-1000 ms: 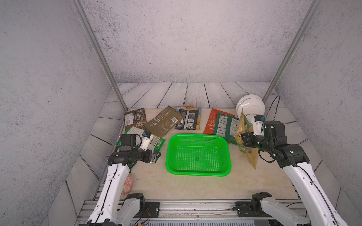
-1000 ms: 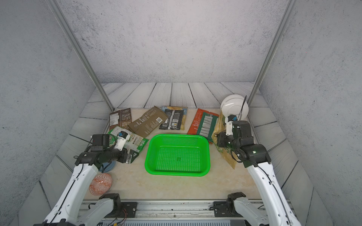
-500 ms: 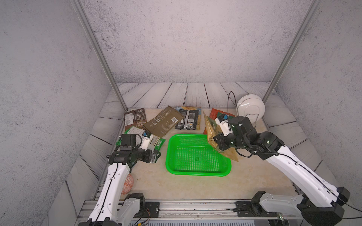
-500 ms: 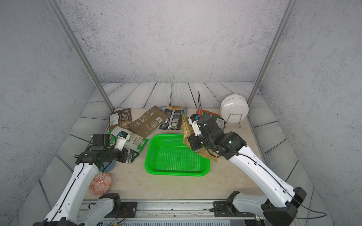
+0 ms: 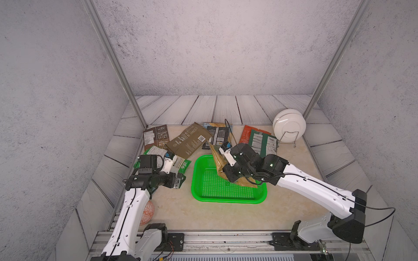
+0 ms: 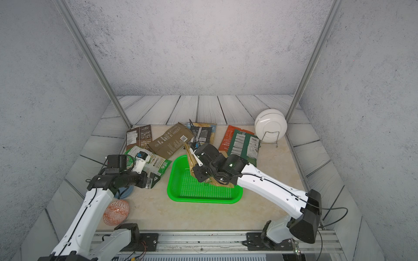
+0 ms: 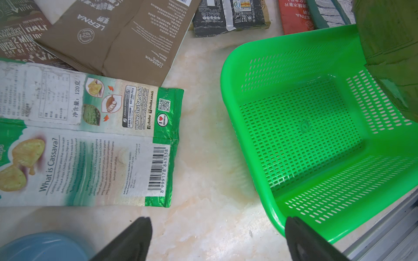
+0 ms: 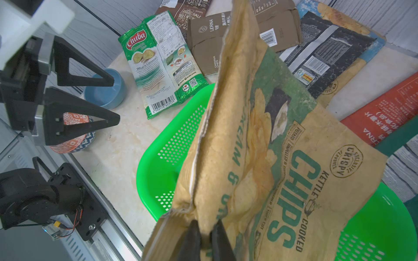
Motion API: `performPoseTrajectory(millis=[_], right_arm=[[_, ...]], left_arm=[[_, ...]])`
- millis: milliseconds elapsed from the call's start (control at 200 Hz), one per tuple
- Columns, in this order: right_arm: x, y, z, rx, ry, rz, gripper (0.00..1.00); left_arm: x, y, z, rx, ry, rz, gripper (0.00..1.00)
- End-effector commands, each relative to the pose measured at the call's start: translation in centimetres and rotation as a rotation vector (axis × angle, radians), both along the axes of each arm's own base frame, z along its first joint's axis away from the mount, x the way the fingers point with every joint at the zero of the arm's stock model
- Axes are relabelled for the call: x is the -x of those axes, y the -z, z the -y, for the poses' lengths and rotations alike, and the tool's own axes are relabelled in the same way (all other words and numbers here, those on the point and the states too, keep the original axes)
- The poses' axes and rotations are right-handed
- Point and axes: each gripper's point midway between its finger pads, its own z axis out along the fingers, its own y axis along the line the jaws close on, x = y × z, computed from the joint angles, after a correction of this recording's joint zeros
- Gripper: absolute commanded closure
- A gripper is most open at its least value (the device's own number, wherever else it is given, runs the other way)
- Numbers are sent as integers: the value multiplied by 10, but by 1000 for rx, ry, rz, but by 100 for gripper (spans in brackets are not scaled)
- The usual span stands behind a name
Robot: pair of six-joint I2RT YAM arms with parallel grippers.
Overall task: Put the potato chips into the basket
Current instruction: Place the potato chip in the basket.
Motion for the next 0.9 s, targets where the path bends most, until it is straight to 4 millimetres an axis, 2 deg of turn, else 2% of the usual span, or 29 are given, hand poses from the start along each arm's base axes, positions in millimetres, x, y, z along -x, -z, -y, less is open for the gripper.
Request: performPoseTrajectory(millis=[0,170,345,691,896], right_arm=[[-13,-20,-7,-63,57,75,100],[-17,-1,5,-26,117,80,100],[-11,13,13,-25,151,32,100],[7,0,18,-61,160,17,100],[18,12,9,-40,144,-34,100]], left_arm=[[-2,0,-2,-5,-1,12,2],[-2,0,-1,-3,0,12,2],[-2,0,-2,-5,0,14,2],[-1,0,-1,-3,1,13,2],[-2,0,-2,-6,-1,14,2]])
